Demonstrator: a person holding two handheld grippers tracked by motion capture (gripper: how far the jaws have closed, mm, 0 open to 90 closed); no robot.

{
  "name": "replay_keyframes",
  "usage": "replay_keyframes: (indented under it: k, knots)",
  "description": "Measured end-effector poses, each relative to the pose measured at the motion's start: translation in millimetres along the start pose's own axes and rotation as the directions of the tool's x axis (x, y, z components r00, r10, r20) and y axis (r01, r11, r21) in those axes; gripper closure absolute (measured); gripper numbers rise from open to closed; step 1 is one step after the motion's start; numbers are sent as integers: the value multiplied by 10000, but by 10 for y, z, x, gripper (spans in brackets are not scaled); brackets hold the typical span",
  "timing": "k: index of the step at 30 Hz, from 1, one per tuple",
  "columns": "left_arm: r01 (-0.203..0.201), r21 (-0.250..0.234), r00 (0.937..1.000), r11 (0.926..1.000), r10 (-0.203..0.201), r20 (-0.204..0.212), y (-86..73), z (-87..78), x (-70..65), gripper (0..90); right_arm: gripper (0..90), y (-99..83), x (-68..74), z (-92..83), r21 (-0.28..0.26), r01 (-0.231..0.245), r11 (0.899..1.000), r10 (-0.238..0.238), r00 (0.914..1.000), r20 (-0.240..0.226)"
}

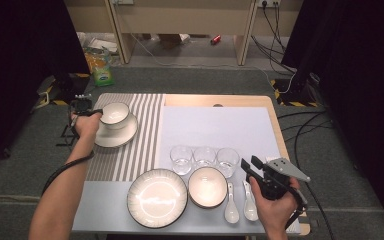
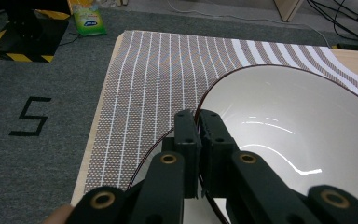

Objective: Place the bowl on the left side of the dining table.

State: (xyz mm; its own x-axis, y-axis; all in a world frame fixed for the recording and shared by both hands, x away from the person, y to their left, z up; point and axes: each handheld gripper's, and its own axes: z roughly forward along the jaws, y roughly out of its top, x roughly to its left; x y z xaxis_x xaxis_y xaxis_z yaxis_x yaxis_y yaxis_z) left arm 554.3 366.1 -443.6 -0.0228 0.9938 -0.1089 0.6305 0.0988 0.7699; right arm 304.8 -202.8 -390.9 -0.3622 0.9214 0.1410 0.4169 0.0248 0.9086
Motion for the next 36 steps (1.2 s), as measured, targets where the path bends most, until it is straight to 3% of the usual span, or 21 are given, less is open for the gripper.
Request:
replay_keyframes:
  k: [5,11,15,18,22,25,32,34,36]
  knots:
    - [-59,-305,9999,9995,62,96,9,-18,-8,834,589,0,-5,-2,129,-83,9999,82,10000,21]
    - [-767,-954,9965,9925,796,262,52,-140,-46,579,582,1,-24,5,167,-27,9999,26,10000,13]
    - [-947,-1321,9938,9867,1016,459,21,-281,-84,434,579,0,-40,1,279,-26,9996,25,10000,44]
    - [-849,-1662,9906,9824,1011,916,-64,-416,-133,338,577,2,-48,-12,329,-167,9993,166,9999,17]
    - [-951,-2040,9776,9743,1301,1653,-212,-619,-217,266,574,3,-86,-29,394,-298,9988,296,9995,54]
    - [-1012,-2189,9655,9705,1489,2136,-309,-744,-297,262,573,-1,-109,-22,453,-346,9984,344,9994,39]
    - [-1390,-2728,9367,9520,2158,2757,-446,-1008,-544,264,567,-16,-106,-10,647,-362,9972,360,9993,42]
    - [-1544,-2783,9243,9480,2381,2983,-489,-1063,-631,264,567,-16,-99,-19,680,-315,9972,312,9995,61]
    - [-1570,-2864,9160,9452,2478,3155,-529,-1104,-692,264,566,-14,-99,-27,719,-319,9969,313,9995,91]
